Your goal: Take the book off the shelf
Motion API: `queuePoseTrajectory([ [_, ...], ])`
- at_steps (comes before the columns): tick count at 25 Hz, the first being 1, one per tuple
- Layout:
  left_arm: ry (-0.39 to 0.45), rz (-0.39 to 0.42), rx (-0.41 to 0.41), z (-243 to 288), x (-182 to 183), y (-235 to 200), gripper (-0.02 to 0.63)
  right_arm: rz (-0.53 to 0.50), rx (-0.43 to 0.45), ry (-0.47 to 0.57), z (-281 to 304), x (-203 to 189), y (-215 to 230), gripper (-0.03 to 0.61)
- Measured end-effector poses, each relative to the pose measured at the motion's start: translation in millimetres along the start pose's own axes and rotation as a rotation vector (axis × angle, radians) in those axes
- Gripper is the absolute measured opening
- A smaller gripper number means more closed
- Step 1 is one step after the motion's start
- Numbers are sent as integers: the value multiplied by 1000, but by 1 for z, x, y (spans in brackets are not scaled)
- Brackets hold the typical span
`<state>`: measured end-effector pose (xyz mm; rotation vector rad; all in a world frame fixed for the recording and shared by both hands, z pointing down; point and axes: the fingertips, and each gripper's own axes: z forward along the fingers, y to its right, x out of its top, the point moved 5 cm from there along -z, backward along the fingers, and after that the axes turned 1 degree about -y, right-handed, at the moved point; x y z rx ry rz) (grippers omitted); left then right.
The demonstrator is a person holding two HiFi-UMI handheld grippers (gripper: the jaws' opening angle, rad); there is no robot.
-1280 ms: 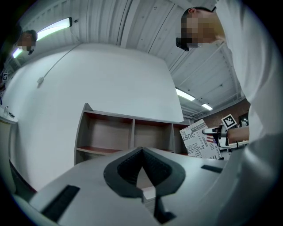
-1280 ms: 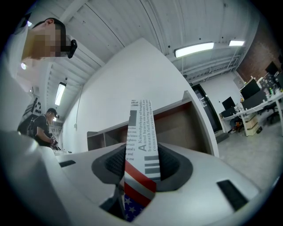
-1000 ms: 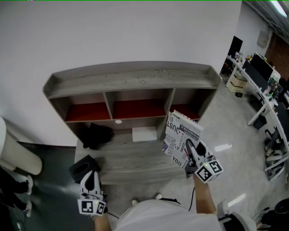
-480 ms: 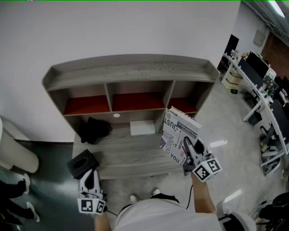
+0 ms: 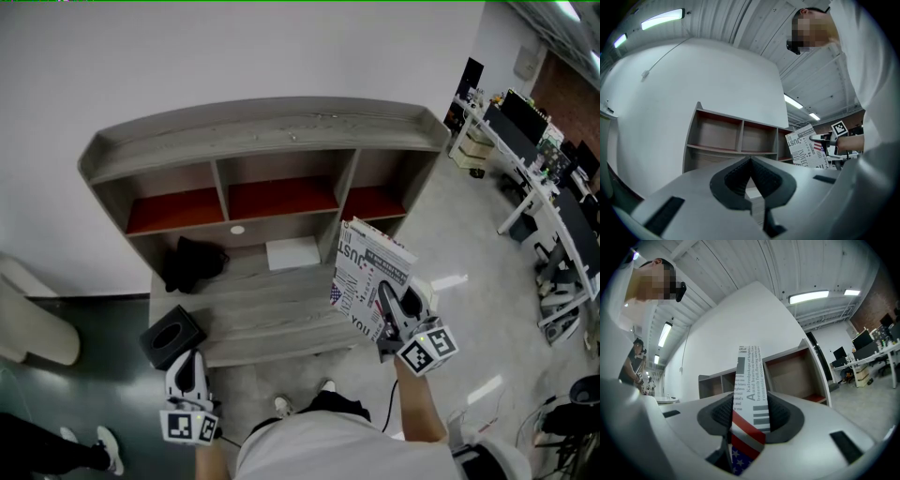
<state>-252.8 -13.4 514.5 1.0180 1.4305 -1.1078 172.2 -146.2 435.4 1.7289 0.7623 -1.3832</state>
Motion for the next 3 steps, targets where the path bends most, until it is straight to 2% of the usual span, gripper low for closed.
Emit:
queuePoseTrajectory([
  [3,1,7,-6,1,-1,-5,15,4,-5,-4,0,-8,-3,173],
])
